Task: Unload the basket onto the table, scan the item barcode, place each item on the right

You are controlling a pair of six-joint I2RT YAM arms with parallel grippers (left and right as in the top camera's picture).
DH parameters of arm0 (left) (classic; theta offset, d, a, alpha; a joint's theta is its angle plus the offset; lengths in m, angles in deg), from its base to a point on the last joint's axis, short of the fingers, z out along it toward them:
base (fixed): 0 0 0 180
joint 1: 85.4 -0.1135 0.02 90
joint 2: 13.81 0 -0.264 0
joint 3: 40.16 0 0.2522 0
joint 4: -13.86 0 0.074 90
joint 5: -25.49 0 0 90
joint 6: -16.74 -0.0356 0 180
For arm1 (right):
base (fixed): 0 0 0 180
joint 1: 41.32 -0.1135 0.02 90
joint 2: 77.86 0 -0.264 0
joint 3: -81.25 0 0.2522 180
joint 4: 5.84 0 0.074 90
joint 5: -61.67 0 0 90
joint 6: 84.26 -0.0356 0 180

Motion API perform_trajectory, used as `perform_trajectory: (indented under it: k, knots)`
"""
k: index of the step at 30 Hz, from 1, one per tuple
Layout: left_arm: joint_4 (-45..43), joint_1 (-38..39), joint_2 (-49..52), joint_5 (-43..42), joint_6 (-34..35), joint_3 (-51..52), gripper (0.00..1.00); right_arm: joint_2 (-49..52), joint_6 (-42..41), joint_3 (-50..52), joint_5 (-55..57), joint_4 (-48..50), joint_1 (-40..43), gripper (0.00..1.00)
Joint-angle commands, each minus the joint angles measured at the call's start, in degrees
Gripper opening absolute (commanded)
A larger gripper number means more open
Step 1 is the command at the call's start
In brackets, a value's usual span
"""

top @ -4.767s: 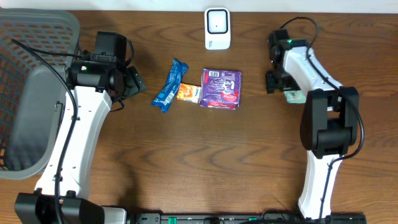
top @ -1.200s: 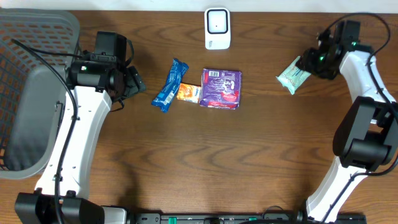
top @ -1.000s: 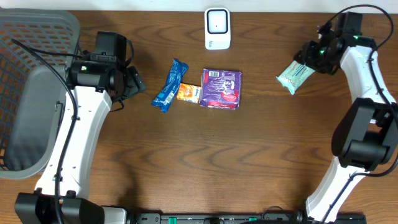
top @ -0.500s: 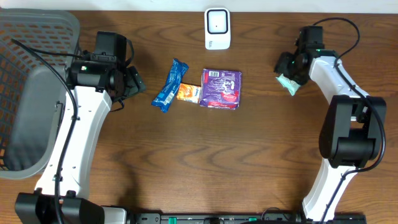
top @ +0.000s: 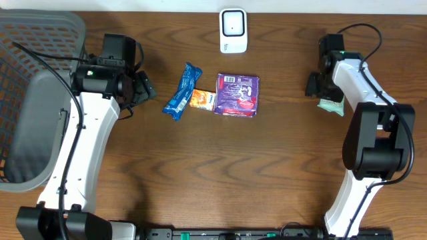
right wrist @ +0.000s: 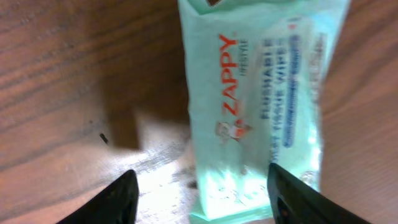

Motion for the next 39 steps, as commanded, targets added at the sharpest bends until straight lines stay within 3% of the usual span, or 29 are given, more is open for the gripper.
perform_trajectory:
  k: [1,3,8,10,12,14,17,22,25,27,33,39]
  knots:
    - [0.24,-0.02,-0.31,1.14,0.31,0.17,0.98,-1.73,1.60,-5.07,2.54,-2.45,1.09,0.76]
    - [0.24,-0.02,-0.31,1.14,0.31,0.17,0.98,-2.64,0.90,-6.93,2.54,-3.65,1.77,0.88]
    - [0.24,-0.02,-0.31,1.14,0.31,0.17,0.98,-3.50,0.72,-8.33,1.46,-4.22,6.32,0.95]
    - [0.24,-0.02,-0.31,1.14,0.31,0.17,0.98,-3.23,2.01,-7.89,-1.31,-4.59,8.63,0.91]
    - [0.24,-0.02,-0.31,1.14,0.31,0.17,0.98,-3.23,4.55,-6.78,-7.37,-4.70,11.96,0.76]
    - [0.24,-0.02,-0.31,1.14,0.31,0.17,0.98,-3.23,6.60,-6.08,-12.96,-4.26,14.12,0.74]
    - [0.24,-0.02,-0.31,1.14,0.31,0.17,0.98,-3.23,12.92,-4.31,-23.30,-2.47,16.37,0.76]
    - [0.24,-0.02,-0.31,1.14,0.31,0.17,0.98,-3.23,14.05,0.50,-26.47,2.54,16.90,0.78]
    - [0.24,-0.02,-0.31,1.14,0.31,0.17,0.98,-3.21,14.53,4.37,-29.49,7.50,16.65,0.93]
    - [0.24,-0.02,-0.31,1.14,0.31,0.17,0.98,-3.23,14.73,6.23,-31.21,10.21,16.48,0.97]
    - [0.24,-0.02,-0.31,1.14,0.31,0.17,0.98,-3.21,16.65,8.92,-37.75,17.27,15.58,0.91]
    - [0.24,-0.02,-0.31,1.14,0.31,0.17,0.98,-3.23,22.01,6.84,-38.84,18.25,11.96,0.95]
